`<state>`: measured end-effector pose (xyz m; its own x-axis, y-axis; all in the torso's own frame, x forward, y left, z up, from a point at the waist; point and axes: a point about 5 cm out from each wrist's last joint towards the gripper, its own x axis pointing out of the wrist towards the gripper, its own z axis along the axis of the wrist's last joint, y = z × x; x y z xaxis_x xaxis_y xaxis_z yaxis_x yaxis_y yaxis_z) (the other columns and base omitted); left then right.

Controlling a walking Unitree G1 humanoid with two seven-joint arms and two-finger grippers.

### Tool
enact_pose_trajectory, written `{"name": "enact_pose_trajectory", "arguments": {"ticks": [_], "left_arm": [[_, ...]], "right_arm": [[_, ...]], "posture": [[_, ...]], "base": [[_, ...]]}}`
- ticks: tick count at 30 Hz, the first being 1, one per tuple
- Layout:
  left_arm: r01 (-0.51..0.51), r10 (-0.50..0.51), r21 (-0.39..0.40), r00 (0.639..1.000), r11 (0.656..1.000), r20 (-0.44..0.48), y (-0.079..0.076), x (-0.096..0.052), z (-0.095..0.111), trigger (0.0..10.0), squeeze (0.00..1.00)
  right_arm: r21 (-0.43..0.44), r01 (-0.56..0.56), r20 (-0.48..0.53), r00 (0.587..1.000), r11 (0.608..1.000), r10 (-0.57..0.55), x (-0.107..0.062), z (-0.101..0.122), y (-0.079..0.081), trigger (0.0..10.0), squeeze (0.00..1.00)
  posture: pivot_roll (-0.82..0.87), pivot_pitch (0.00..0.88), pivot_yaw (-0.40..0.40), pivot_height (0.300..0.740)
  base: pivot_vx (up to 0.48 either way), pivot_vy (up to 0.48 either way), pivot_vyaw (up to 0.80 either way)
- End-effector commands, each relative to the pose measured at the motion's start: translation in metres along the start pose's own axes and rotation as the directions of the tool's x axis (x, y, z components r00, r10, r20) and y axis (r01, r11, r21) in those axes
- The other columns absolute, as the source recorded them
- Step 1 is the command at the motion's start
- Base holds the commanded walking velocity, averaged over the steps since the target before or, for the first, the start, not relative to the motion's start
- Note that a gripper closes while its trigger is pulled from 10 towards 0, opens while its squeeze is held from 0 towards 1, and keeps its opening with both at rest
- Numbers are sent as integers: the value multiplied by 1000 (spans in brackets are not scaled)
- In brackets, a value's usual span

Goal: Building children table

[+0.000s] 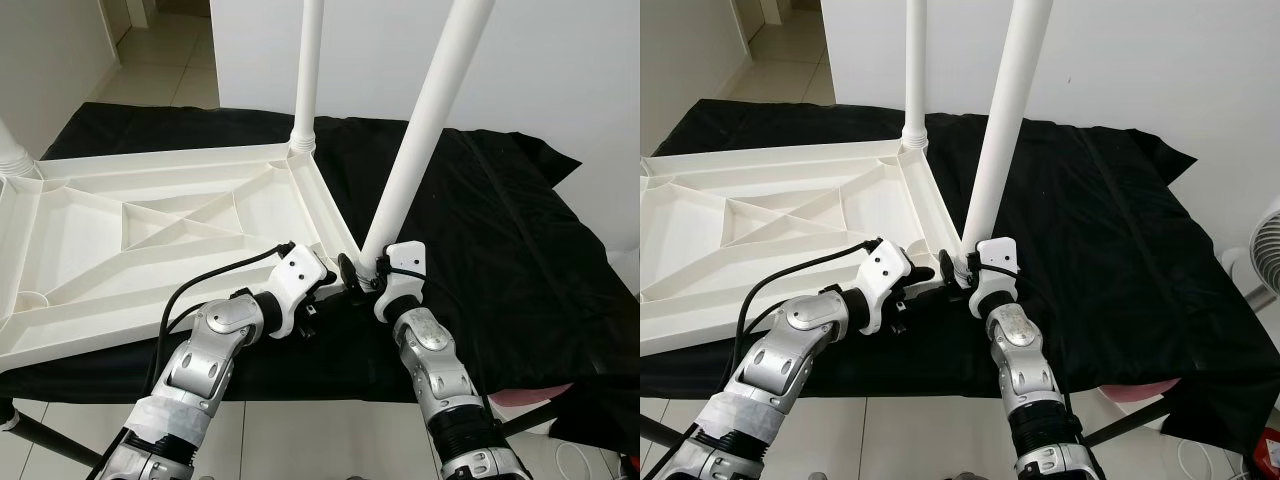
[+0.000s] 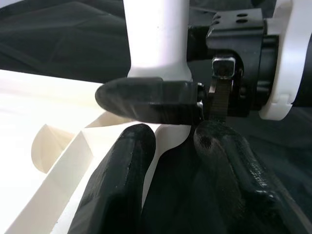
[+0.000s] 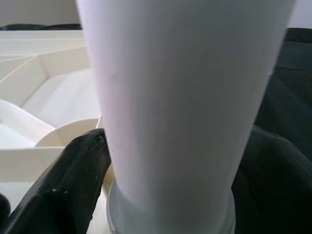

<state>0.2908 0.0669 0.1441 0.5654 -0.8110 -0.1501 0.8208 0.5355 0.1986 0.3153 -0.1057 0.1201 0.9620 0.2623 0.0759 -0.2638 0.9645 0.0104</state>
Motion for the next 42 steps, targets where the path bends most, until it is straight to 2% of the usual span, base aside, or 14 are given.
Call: {"name": "enact_pose_trajectory", "arguments": {"ticks": [1, 4, 6, 8, 17, 27, 33, 39, 42], "left_arm": [[-56, 56, -2, 998, 998, -10, 5, 1, 1, 10000, 0], [-55, 55, 0, 998, 998, -12, 7, 0, 1, 10000, 0], [-49, 49, -1, 999, 999, -13, 7, 0, 2, 10000, 0], [-46, 46, 0, 999, 999, -13, 6, 0, 2, 10000, 0], [-48, 48, 6, 999, 999, -13, 10, -1, 5, 10000, 0], [-65, 66, 18, 998, 998, -7, 15, -1, 10, 10000, 0], [-58, 58, 13, 998, 998, -11, 11, -4, 8, 10000, 0], [-13, 13, 12, 1000, 1000, -11, 5, -4, 8, 10000, 0], [37, -36, 17, 999, 999, -18, 1, -7, 8, 10000, 0]], "right_arm": [[-15, -16, -18, 1000, 1000, 16, -1, 0, -6, 10000, 0], [-27, -48, -22, 999, 998, 48, -1, 2, -10, 10000, 0], [-65, -133, -14, 991, 989, 132, -2, 6, -12, 10000, 0], [-77, -157, -11, 988, 985, 157, -2, 7, -12, 10000, 0], [-83, -164, -9, 986, 983, 164, 0, 10, -12, 10000, 0], [-65, -242, -18, 970, 968, 242, 9, 8, -4, 10000, 0], [-74, -324, -26, 946, 943, 323, 8, 9, -2, 10000, 0], [-80, -355, -25, 935, 932, 354, 9, 12, -8, 10000, 0], [-84, -409, -21, 912, 908, 409, 6, 16, -12, 10000, 0]], "posture": [[-122, 67, -49, 740], [-122, 73, -44, 740], [-122, 78, -38, 740], [-122, 79, -38, 740], [-80, 71, -44, 740], [-20, 52, -53, 740], [-14, 55, -60, 740], [-12, 57, -57, 740], [-14, 50, -48, 740]], "base": [[0, 0, 0], [0, 0, 0], [0, 0, 0], [0, 0, 0], [0, 0, 0], [0, 0, 0], [0, 0, 0], [0, 0, 0], [0, 0, 0]]}}
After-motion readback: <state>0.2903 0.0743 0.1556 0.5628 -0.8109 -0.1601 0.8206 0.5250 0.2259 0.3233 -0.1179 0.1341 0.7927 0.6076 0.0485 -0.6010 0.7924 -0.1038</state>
